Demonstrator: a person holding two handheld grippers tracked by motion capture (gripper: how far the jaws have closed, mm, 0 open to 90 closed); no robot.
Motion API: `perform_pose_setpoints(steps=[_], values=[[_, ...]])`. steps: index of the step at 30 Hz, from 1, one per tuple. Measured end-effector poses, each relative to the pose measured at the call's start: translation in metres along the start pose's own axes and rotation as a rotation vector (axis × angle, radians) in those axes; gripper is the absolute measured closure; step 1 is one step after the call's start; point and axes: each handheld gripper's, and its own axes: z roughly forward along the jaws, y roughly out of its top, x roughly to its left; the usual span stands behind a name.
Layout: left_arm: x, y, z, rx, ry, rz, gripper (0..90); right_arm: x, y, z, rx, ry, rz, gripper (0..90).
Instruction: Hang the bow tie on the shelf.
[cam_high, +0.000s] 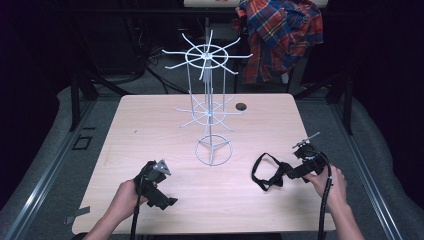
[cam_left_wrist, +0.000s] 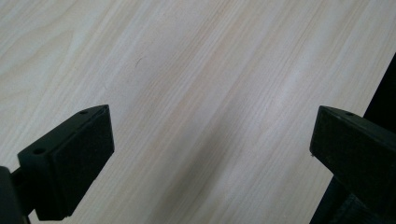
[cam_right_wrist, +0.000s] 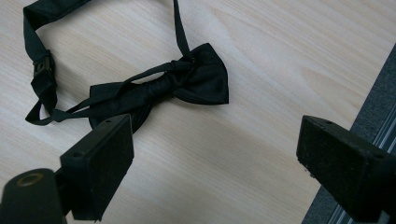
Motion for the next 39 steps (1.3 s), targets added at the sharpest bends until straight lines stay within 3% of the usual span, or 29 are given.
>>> perform_pose_setpoints(steps=[12,14,15,22,31,36,38,39], values=[[-0.001,-0.001,0.0,0.0,-0.002,0.006,0.0,0.002,0.004,0.0,-0.001,0.015,-0.017,10.8],[-0.001,-0.002,-0.001,0.003,-0.006,0.004,0.0,0.005,0.004,0.003,-0.039,0.027,0.0,10.2],[-0.001,-0.002,-0.001,0.003,-0.006,0.004,0.0,0.004,0.006,0.001,-0.026,0.014,-0.021,10.2],[-0.001,-0.005,-0.002,0.001,-0.004,0.0,0.0,0.009,0.014,-0.002,-0.096,0.026,-0.019,7.0],[-0.001,-0.006,-0.003,0.005,-0.002,-0.006,0.0,0.012,0.022,0.007,-0.086,0.054,-0.023,4.2],[-0.001,-0.007,-0.003,0.006,0.0,-0.008,0.0,0.016,0.03,0.011,-0.093,0.052,-0.049,8.5],[-0.001,-0.007,-0.002,0.011,0.002,-0.006,0.0,0.019,0.034,0.015,-0.097,0.061,-0.057,18.1],[-0.001,-0.007,-0.002,0.011,0.002,-0.006,0.0,0.019,0.034,0.015,-0.097,0.061,-0.057,18.1]])
